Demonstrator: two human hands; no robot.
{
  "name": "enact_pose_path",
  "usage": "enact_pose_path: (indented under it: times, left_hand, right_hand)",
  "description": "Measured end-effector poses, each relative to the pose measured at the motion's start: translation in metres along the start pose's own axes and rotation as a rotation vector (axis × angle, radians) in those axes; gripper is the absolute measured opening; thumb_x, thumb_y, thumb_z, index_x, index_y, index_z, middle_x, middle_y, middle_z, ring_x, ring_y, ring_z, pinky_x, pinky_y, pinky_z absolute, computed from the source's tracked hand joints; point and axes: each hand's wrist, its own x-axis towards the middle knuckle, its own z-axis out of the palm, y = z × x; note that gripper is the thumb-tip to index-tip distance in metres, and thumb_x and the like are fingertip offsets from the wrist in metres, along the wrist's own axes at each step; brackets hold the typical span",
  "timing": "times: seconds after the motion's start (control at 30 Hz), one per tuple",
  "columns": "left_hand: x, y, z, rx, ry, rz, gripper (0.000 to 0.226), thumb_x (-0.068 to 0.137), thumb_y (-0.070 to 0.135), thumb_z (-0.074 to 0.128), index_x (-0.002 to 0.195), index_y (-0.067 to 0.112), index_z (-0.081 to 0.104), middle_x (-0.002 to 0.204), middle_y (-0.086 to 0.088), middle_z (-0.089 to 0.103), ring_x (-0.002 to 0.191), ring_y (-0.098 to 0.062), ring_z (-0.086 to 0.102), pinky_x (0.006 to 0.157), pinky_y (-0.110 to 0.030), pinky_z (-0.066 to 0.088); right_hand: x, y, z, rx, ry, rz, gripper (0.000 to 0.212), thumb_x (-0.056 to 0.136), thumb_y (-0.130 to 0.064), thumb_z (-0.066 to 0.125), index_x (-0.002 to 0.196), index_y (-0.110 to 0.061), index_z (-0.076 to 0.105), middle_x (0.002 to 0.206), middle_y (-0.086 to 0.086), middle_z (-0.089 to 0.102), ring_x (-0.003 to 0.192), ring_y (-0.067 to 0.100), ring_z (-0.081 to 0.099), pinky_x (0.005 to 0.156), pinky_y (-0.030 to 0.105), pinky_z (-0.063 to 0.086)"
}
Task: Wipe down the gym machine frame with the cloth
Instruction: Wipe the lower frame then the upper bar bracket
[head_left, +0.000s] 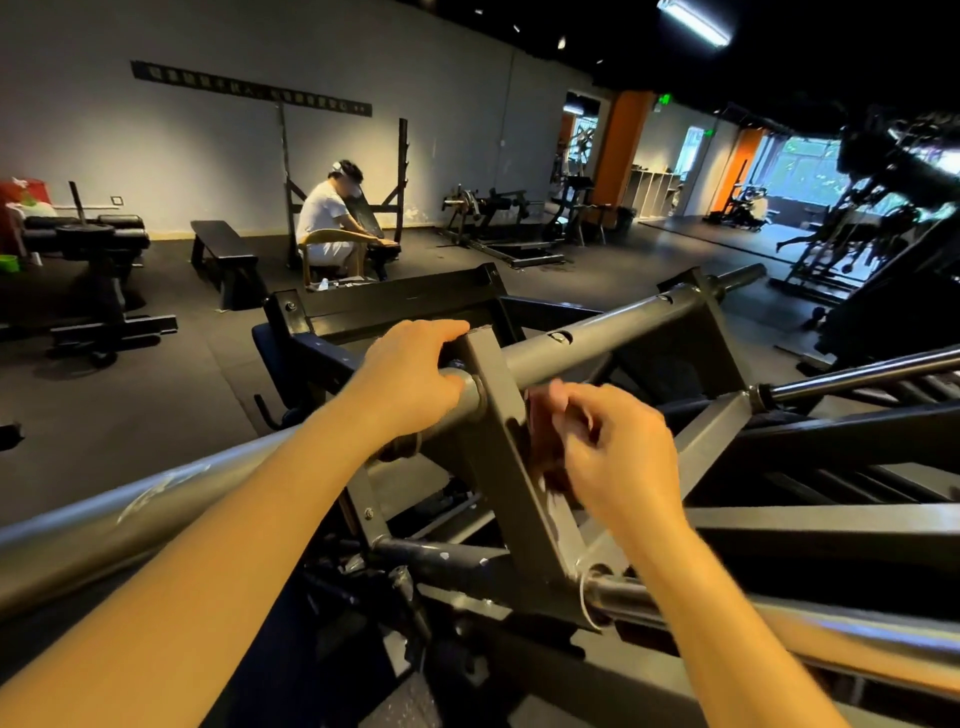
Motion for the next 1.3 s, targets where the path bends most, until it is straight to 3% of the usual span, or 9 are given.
enact_pose_path:
  times: [0.13, 0.33, 0.47, 0.57, 0.77, 0.87, 0.97, 1.1, 1.3]
  left_hand:
    - [-0.013, -0.003, -0.008, 0.084, -0.028, 0.016, 0.074, 0.089, 0.037, 0.075, 0.154, 0.025, 0.041, 0.150, 0.000, 0.053, 0.139, -0.023, 0.046, 0.113, -0.044, 0.038]
    - [-0.030, -0.010, -0.008, 0.329, -0.057, 0.005, 0.075, 0.084, 0.060, 0.072, 0.148, 0.027, 0.050, 0.140, 0.000, 0.059, 0.131, -0.023, 0.049, 0.111, -0.045, 0.038]
    - [-0.032, -0.014, -0.004, 0.358, -0.041, 0.031, 0.071, 0.083, 0.061, 0.073, 0.142, 0.027, 0.054, 0.130, 0.002, 0.063, 0.124, -0.021, 0.051, 0.106, -0.043, 0.037]
    - [-0.034, -0.015, -0.004, 0.377, -0.042, 0.040, 0.072, 0.081, 0.061, 0.074, 0.142, 0.029, 0.054, 0.127, 0.003, 0.064, 0.123, -0.020, 0.050, 0.105, -0.043, 0.038]
    - [-0.042, -0.019, -0.008, 0.449, -0.008, 0.066, 0.069, 0.080, 0.066, 0.072, 0.136, 0.028, 0.059, 0.117, 0.005, 0.066, 0.117, -0.020, 0.054, 0.101, -0.043, 0.042]
    - [-0.047, -0.018, -0.013, 0.510, 0.019, 0.067, 0.066, 0.080, 0.068, 0.070, 0.131, 0.027, 0.061, 0.114, 0.005, 0.066, 0.115, -0.019, 0.053, 0.098, -0.042, 0.042]
    - [-0.053, -0.021, -0.017, 0.523, 0.032, 0.052, 0.062, 0.080, 0.070, 0.069, 0.125, 0.028, 0.062, 0.110, 0.006, 0.065, 0.112, -0.019, 0.054, 0.097, -0.041, 0.042]
    - [-0.062, -0.023, -0.017, 0.491, 0.055, 0.051, 0.069, 0.080, 0.069, 0.068, 0.135, 0.029, 0.058, 0.118, 0.006, 0.065, 0.116, -0.018, 0.053, 0.100, -0.042, 0.043]
    - [-0.067, -0.027, -0.024, 0.440, 0.098, 0.049, 0.059, 0.079, 0.072, 0.067, 0.125, 0.034, 0.064, 0.104, 0.010, 0.065, 0.110, -0.016, 0.053, 0.099, -0.042, 0.042]
  right_hand:
    - [0.057, -0.021, 0.003, 0.350, 0.047, 0.041, 0.024, 0.098, -0.016, 0.065, 0.119, -0.023, 0.071, 0.113, -0.009, 0.071, 0.108, 0.011, 0.065, 0.095, 0.035, 0.056]
    - [0.024, -0.007, 0.038, 0.127, -0.100, -0.028, 0.031, 0.100, -0.023, 0.062, 0.131, -0.022, 0.064, 0.123, -0.006, 0.064, 0.116, 0.006, 0.057, 0.105, 0.028, 0.046]
    - [-0.020, 0.020, 0.033, 0.071, -0.220, 0.060, 0.033, 0.100, -0.027, 0.062, 0.132, -0.022, 0.062, 0.117, -0.012, 0.062, 0.096, -0.007, 0.057, 0.098, 0.018, 0.050]
    - [-0.037, 0.031, 0.020, -0.231, -0.431, 0.096, 0.034, 0.100, -0.032, 0.061, 0.134, -0.031, 0.059, 0.120, -0.012, 0.065, 0.102, 0.004, 0.062, 0.085, 0.017, 0.051]
    - [-0.025, 0.014, 0.014, 0.141, -0.075, 0.127, 0.031, 0.099, -0.010, 0.062, 0.130, -0.011, 0.063, 0.114, 0.002, 0.066, 0.087, -0.007, 0.061, 0.071, -0.001, 0.042]
    - [-0.037, 0.019, 0.021, 0.026, -0.168, 0.094, 0.017, 0.094, -0.007, 0.065, 0.109, -0.013, 0.072, 0.098, 0.007, 0.070, 0.089, 0.020, 0.067, 0.073, 0.018, 0.051]
    - [-0.037, 0.025, 0.001, -0.308, -0.436, 0.183, 0.010, 0.089, -0.026, 0.066, 0.079, -0.025, 0.067, 0.078, -0.002, 0.068, 0.080, 0.022, 0.067, 0.074, 0.035, 0.057]
    - [-0.018, 0.000, 0.002, 0.022, -0.230, 0.222, 0.013, 0.093, -0.015, 0.068, 0.101, -0.025, 0.072, 0.089, -0.007, 0.069, 0.084, 0.012, 0.069, 0.066, 0.023, 0.055]
    - [0.016, -0.066, 0.047, 0.164, -0.055, -0.083, 0.036, 0.096, -0.010, 0.064, 0.130, -0.025, 0.065, 0.127, -0.010, 0.063, 0.122, 0.011, 0.057, 0.109, 0.028, 0.044]
